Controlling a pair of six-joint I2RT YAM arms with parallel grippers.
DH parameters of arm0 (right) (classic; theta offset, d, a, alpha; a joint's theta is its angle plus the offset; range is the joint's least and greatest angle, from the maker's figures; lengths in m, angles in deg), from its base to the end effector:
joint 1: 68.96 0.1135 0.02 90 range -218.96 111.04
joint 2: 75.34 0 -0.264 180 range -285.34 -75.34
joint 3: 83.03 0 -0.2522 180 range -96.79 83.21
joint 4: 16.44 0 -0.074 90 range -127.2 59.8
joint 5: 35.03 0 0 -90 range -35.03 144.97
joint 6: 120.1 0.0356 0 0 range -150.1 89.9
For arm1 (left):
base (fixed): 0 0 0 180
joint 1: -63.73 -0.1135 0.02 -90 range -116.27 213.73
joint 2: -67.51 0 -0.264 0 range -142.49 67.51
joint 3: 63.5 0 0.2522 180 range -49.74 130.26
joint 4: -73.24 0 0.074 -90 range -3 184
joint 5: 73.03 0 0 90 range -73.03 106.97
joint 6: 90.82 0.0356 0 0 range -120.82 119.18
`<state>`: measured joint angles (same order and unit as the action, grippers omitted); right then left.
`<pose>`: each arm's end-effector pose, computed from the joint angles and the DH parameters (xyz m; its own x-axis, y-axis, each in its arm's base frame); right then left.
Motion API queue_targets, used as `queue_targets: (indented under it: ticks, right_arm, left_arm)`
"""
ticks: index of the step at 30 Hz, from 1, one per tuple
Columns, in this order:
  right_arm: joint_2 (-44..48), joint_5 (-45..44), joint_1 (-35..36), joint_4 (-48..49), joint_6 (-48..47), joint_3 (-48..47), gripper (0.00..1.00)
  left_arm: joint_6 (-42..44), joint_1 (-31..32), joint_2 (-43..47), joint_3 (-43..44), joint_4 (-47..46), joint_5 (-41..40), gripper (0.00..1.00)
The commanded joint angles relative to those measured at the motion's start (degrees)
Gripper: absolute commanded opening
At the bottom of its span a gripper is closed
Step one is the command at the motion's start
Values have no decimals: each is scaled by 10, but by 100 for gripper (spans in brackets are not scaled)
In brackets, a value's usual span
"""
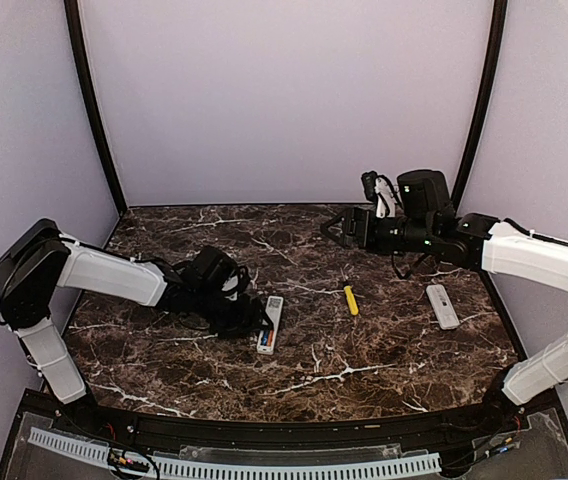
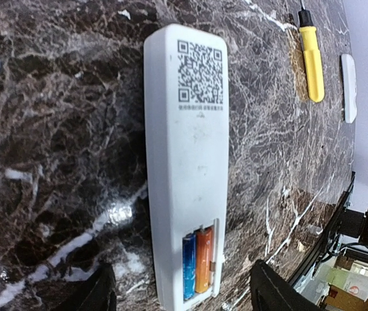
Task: Unload the batteries from the remote control
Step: Move the remote control without the battery cover to the center of the board.
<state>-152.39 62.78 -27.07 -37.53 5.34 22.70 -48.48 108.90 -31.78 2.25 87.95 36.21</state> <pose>0.2295 0.2124 0.3143 -0.6826 0.1594 -0.7132 -0.4396 0.6899 0.5751 0.2345 -0.2526 0.1544 -0.9635 -0.0206 -0.2668 0.1664 0.7346 -0.6578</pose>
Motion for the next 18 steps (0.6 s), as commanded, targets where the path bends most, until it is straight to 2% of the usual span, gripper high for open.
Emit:
queue_targets:
  ticks: [1,13,18]
  right_arm:
    - [-5,-10,1,0,11,3,89]
    - [5,-23,1,-11,18,4,86]
    - [15,-30,1,-18,23,12,84]
  left_arm:
    - [-12,12,16,-12,2,31,70]
    - [-31,49,-20,5,-36,63,66]
    - [-33,51,-14,0,-28,48,66]
